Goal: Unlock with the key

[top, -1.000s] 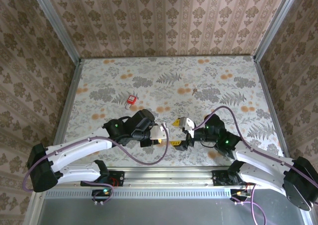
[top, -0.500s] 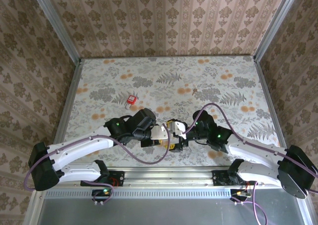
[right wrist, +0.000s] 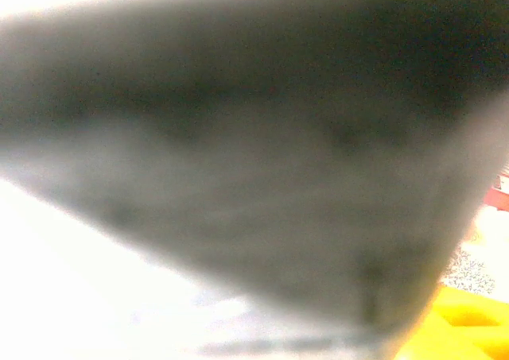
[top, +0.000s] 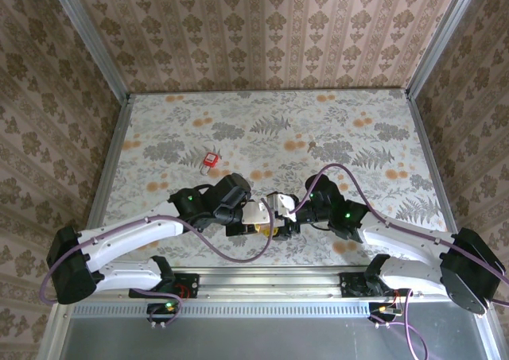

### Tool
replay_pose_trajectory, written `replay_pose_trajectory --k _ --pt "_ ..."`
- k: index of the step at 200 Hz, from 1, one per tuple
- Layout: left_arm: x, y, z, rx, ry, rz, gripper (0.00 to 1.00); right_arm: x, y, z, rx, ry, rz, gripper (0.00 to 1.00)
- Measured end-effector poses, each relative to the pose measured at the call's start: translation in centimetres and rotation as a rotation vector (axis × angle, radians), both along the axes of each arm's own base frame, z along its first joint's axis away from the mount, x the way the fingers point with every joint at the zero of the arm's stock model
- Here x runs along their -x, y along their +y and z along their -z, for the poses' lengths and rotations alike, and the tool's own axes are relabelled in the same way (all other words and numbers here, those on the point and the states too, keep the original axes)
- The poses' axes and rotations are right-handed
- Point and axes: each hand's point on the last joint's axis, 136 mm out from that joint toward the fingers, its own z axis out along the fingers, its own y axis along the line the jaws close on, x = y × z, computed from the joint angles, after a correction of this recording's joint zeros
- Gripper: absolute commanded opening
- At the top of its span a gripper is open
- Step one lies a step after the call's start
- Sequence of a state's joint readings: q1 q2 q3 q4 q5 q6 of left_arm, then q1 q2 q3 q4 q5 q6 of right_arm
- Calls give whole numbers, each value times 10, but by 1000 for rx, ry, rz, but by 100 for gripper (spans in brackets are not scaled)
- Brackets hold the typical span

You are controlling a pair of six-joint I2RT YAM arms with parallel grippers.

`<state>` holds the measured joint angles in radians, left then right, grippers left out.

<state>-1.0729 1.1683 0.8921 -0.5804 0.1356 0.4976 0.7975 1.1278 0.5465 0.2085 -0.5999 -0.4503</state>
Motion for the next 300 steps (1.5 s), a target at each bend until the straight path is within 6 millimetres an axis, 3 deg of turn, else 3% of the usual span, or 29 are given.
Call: replay_pose_trajectory --k 45,75,127,240,281,300 --pt "1 2 3 -15 8 -1 0 1 0 3 6 12 -6 53" --pt "3 3 3 -17 16 3 0 1 1 4 6 15 -7 51" --pt "3 2 3 -15 22 3 0 3 1 4 3 25 -11 68" --pt "9 -2 -8 64 33 16 0 -3 1 -4 -22 -2 -2 72" --pt "10 -5 -13 96 40 21 0 -3 -1 -8 -31 -7 0 63" --pt "10 -6 -14 103 40 24 0 -1 -1 -9 -35 -2 -9 48"
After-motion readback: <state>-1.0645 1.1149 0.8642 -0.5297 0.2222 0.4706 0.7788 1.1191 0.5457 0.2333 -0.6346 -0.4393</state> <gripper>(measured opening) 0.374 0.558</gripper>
